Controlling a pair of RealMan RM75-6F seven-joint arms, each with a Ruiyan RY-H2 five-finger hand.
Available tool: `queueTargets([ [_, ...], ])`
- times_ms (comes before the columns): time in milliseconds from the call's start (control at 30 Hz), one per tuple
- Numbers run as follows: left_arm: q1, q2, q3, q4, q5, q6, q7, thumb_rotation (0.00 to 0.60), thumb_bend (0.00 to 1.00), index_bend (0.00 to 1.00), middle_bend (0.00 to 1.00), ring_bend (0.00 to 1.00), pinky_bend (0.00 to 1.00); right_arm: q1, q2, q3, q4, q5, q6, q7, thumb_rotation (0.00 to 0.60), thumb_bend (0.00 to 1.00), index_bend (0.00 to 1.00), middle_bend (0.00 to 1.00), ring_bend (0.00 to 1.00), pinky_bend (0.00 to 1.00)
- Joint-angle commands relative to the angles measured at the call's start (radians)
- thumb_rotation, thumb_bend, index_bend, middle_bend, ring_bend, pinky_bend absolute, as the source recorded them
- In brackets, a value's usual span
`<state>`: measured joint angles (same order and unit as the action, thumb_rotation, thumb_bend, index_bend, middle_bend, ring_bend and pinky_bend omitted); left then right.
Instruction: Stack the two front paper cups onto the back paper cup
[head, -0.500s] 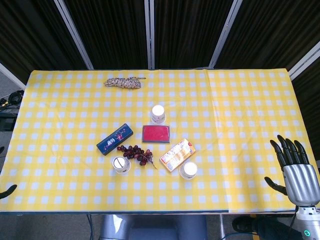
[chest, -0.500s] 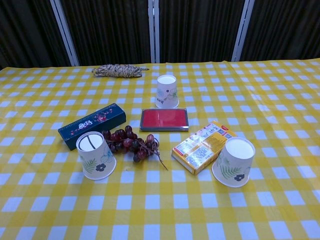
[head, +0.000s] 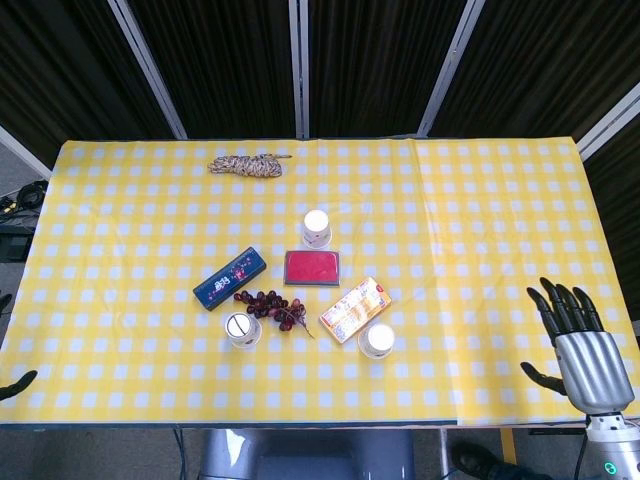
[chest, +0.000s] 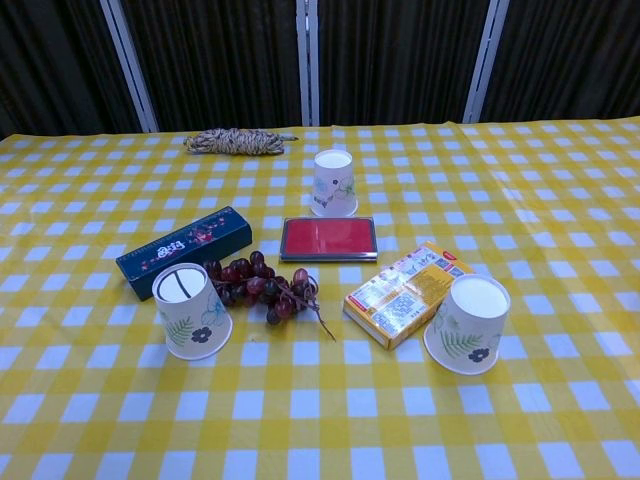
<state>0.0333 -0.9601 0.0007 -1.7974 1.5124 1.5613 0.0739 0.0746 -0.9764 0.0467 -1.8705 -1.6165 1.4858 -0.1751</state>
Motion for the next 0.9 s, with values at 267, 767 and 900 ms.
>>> queueTargets([
  [267, -0.022, -0.017, -0.016, 0.003, -0.049, -0.041, 0.04, 0.6, 0.0, 0.0, 0.0, 0.0, 0.0, 0.251, -0.029, -0.031, 0.083, -0.112, -0.366, 0.219, 0.6, 0.0, 0.18, 0.18, 0.14, 0.27],
  [767, -0.038, -0.031, -0.031, 0.007, -0.097, -0.066, 0.073, 0.6, 0.0, 0.0, 0.0, 0.0, 0.0, 0.411, -0.173, 0.009, 0.16, -0.034, -0.561, 0.172, 0.6, 0.09, 0.18, 0.22, 0.2, 0.33],
  [900, -0.039, -0.031, -0.032, 0.006, -0.099, -0.067, 0.074, 0.6, 0.0, 0.0, 0.0, 0.0, 0.0, 0.435, -0.199, 0.02, 0.15, -0.003, -0.588, 0.134, 0.6, 0.12, 0.21, 0.23, 0.22, 0.34],
])
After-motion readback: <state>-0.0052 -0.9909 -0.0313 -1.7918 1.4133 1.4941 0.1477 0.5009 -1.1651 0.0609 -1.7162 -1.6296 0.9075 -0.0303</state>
